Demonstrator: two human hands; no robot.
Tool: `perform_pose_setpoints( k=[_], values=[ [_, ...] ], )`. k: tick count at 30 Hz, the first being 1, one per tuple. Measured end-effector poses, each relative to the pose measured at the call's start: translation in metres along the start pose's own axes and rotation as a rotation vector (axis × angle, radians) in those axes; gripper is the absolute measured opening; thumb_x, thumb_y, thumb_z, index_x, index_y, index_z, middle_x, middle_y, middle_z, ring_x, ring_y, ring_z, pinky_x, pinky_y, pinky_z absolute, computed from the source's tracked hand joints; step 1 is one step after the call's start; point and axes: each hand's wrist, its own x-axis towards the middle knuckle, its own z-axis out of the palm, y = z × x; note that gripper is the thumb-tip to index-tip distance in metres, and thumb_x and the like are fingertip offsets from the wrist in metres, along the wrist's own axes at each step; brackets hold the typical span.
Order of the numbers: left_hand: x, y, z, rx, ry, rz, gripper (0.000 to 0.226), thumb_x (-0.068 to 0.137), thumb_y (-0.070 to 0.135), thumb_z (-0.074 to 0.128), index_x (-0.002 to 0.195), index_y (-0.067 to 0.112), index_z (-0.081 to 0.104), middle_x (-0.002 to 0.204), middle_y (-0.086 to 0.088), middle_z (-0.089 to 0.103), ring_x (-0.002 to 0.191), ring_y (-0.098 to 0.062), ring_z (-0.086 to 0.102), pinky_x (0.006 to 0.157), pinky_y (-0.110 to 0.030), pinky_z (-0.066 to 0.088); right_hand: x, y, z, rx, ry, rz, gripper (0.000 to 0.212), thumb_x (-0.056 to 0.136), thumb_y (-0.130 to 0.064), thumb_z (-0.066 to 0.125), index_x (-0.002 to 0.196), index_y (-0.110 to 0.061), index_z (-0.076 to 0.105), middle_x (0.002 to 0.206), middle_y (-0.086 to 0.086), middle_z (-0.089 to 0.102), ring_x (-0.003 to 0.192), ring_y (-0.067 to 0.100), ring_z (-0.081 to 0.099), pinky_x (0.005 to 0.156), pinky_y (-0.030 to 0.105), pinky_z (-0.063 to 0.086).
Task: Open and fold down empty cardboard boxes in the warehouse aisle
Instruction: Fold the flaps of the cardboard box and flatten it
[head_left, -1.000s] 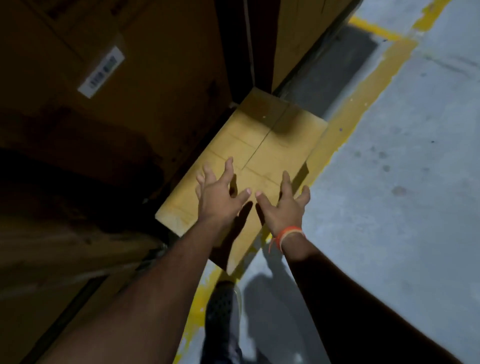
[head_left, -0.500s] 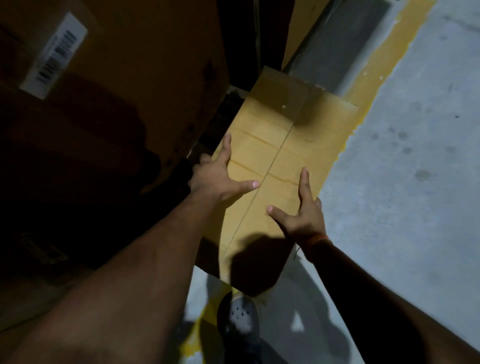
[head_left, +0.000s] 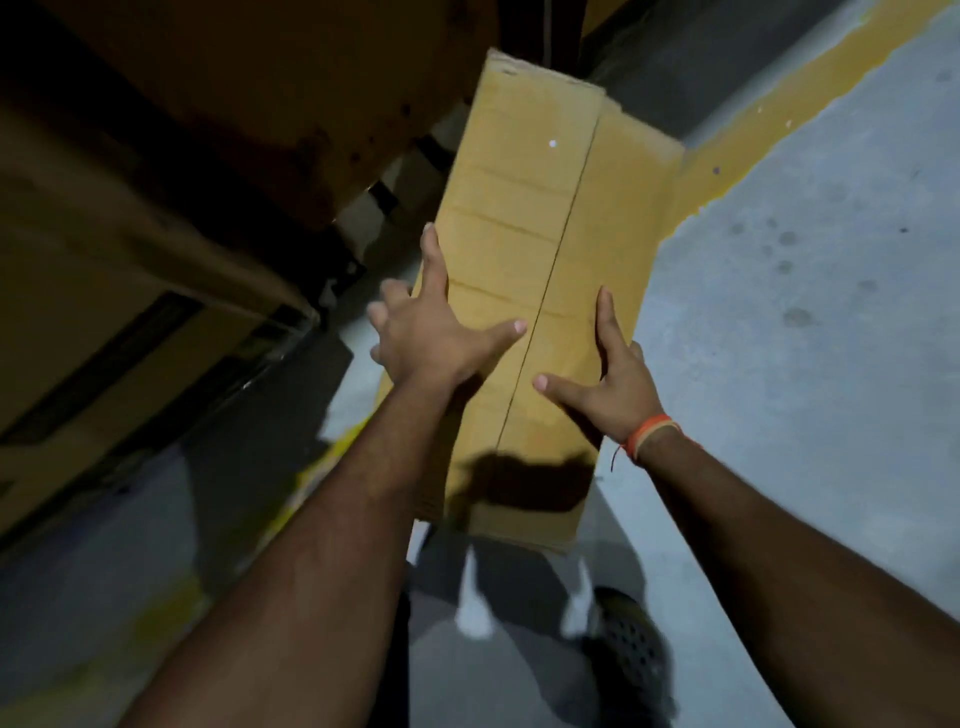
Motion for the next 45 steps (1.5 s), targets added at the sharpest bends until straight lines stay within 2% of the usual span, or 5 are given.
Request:
perform_pose_setpoints(
  k=[9, 23, 32, 38, 45],
  values=[
    [-0.166, -0.132, 0.006, -0.038, -0.021, -0.319, 0.139, 0.061, 0.08, 0.075, 0.156, 0.045, -0.02, 0.146, -0.019, 0.036, 0.132, -0.041, 0.037, 0.096, -0.047, 0.044, -0.124, 0.016, 0.065, -0.257, -0.296, -0.065, 0.12, 0.066, -0.066, 0.082, 0.145, -0.068, -0.009, 0.143, 0.012, 0.035, 0.12, 0.037, 0.056, 0.1, 0.038, 0.047],
    [-0.435, -0.416, 0.063, -0.313, 0.108, -0.621, 0.146, 0.057, 0.092, 0.066, 0.159, 0.03, -0.017, 0.122, -0.018, 0.05, 0.112, -0.037, 0.051, 0.101, -0.043, 0.04, -0.361, 0.046, 0.267, -0.663, -0.551, -0.339, 0.123, 0.068, -0.058, 0.081, 0.145, -0.067, -0.014, 0.131, 0.01, 0.038, 0.082, 0.029, 0.063, 0.076, 0.037, 0.056],
    [-0.498, -0.498, 0.142, -0.378, 0.091, -0.718, 0.143, 0.063, 0.08, 0.074, 0.156, 0.035, -0.024, 0.135, -0.019, 0.041, 0.12, -0.037, 0.041, 0.098, -0.044, 0.038, -0.412, 0.125, 0.348, -0.807, -0.605, -0.413, 0.125, 0.068, -0.064, 0.08, 0.146, -0.063, -0.017, 0.128, 0.01, 0.032, 0.065, 0.018, 0.054, 0.074, 0.034, 0.056],
    [-0.495, -0.516, 0.133, -0.422, 0.07, -0.767, 0.145, 0.056, 0.083, 0.076, 0.153, 0.045, -0.024, 0.148, -0.018, 0.035, 0.137, -0.042, 0.033, 0.105, -0.053, 0.04, -0.417, 0.116, 0.357, -0.865, -0.598, -0.477, 0.121, 0.072, -0.061, 0.08, 0.151, -0.059, -0.011, 0.131, 0.012, 0.033, 0.081, 0.025, 0.056, 0.084, 0.033, 0.054],
    [-0.504, -0.475, 0.123, -0.369, 0.124, -0.773, 0.141, 0.057, 0.085, 0.073, 0.153, 0.046, -0.021, 0.144, -0.019, 0.036, 0.134, -0.039, 0.035, 0.1, -0.057, 0.045, -0.429, 0.117, 0.327, -0.881, -0.518, -0.449, 0.097, 0.085, -0.051, 0.074, 0.158, -0.046, 0.009, 0.157, 0.014, 0.015, 0.138, 0.037, 0.04, 0.109, 0.043, 0.043]
  ],
)
